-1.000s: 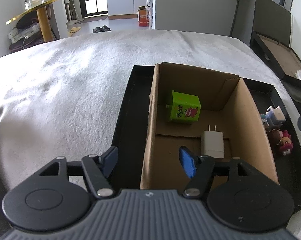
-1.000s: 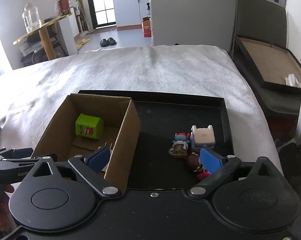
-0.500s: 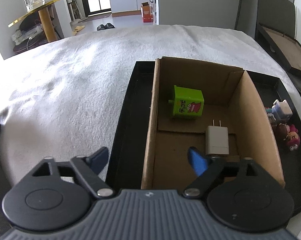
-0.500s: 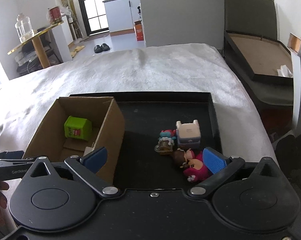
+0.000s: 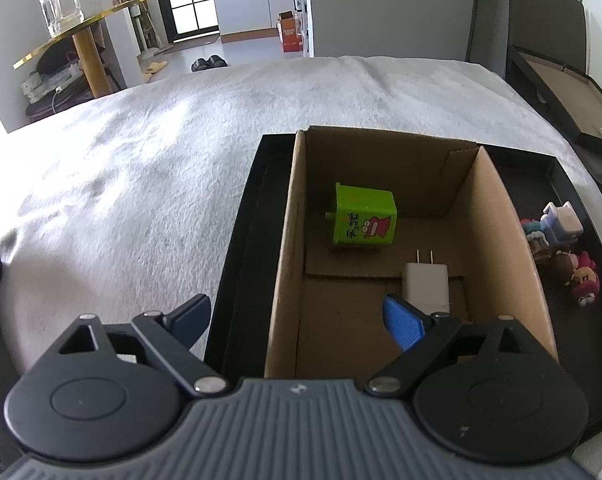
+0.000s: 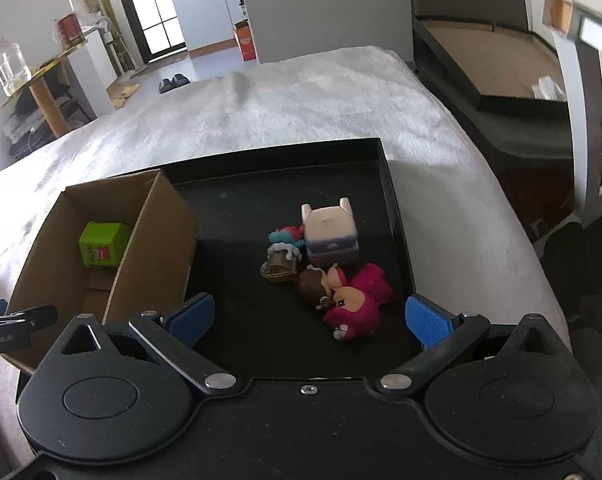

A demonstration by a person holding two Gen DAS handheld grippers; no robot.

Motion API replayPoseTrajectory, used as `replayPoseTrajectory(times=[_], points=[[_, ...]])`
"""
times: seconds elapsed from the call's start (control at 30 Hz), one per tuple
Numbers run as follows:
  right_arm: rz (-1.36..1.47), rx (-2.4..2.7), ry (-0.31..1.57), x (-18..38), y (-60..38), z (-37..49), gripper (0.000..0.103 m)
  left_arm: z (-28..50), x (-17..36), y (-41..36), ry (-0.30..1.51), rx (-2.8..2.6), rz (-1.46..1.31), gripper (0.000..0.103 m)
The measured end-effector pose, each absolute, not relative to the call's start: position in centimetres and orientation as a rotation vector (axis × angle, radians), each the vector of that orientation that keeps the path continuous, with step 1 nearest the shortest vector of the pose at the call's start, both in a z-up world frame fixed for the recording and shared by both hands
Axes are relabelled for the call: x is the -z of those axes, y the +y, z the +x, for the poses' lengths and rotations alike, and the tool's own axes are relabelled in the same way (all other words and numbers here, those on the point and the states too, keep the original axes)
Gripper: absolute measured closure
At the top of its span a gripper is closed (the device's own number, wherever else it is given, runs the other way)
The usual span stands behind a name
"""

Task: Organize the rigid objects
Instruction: 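Move the right tool to the pink plush figure and grasp it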

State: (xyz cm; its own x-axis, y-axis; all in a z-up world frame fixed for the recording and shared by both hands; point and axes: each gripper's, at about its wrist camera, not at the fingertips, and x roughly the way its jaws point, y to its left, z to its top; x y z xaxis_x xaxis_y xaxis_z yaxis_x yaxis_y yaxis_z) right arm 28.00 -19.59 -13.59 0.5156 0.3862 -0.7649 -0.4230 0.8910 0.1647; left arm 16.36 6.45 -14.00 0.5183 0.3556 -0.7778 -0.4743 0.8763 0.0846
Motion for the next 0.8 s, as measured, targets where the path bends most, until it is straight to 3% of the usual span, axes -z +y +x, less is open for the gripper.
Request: replayPoseTrajectory(times=[0.1,0.17,0.27,0.4,0.8], points=[[-0.019,-0.475,0.926,14.3,-20.1,28.6,0.016,16.5,14.2,6.5,0.896,-0.505,-0.147,0.011],[0.02,-0.462,0.955,15.0,-20.6,29.4,0.036,16.6,14.3,6.6,0.897,-0.507,-0.149,0.011],[0.086,-0.44,0.993,16.0,-21.5,30.4,0.056,16.8,14.6,6.7,0.902,-0.513,-0.15,0.011],[0.112,-0.414,1.012,17.1,-22.0,31.3,0.063,16.9,14.8,6.8,0.906,-0.515,-0.152,0.011],[0.125,-0.363,1.072,19.6,-21.5,33.0,0.064,17.0,14.9,6.8,0.909,-0.519,-0.149,0.011]])
